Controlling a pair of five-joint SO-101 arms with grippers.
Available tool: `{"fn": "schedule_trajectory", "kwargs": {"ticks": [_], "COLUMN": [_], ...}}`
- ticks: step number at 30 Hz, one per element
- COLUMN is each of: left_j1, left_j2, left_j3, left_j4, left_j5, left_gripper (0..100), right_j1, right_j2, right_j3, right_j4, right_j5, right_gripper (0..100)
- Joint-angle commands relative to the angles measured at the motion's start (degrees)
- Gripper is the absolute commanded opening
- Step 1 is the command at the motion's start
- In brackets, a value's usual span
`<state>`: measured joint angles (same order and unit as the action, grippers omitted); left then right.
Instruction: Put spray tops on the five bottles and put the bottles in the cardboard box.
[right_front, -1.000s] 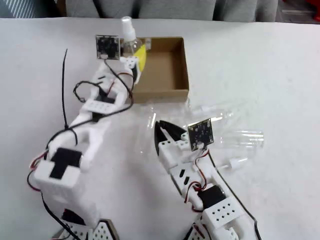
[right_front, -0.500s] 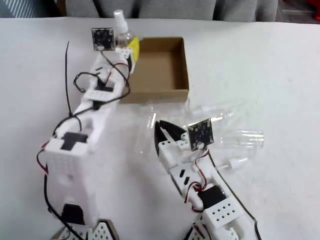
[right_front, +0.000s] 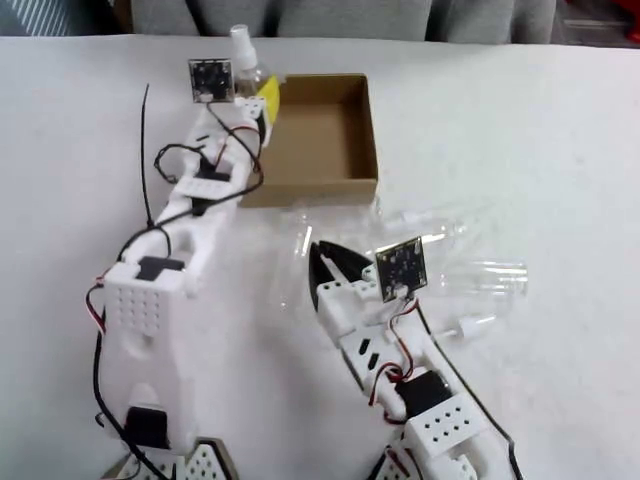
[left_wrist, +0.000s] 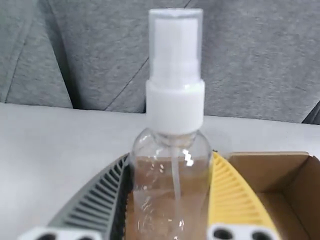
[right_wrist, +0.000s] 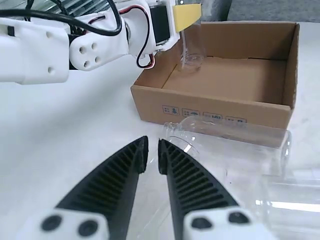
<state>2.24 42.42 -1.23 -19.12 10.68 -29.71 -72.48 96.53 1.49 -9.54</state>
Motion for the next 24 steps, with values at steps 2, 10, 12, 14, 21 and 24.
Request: {"fn": "schedule_trajectory", "kwargs": {"ticks": [2,10,12,14,21,24], "left_j1": [-0.7,-0.7,-0.7,-0.7,-0.6,-0.7], "left_j2": [0.6,1.6,1.5,1.5,1.7,1.7], "left_j3": [-4.8,-5.9,-5.9,-5.9,-5.9,-5.9], "left_j4": [-1.8,-1.9,-2.0,-4.0,-6.0,-6.0], "left_j5": [0.2,0.2,0.2,0.2,0.2,0.2], "left_gripper": [2,3,3,3,3,3], "right_j1": [0.5,0.5,0.5,0.5,0.5,0.5], "right_j2": [0.1,0.1,0.1,0.1,0.1,0.1], "right_j3": [0.4,0.4,0.4,0.4,0.4,0.4], "right_j4": [0.0,0.0,0.0,0.0,0.0,0.0], "right_j5": [0.6,0.6,0.6,0.6,0.6,0.6], "right_gripper": [1.6,1.6,1.6,1.6,1.6,1.6]}}
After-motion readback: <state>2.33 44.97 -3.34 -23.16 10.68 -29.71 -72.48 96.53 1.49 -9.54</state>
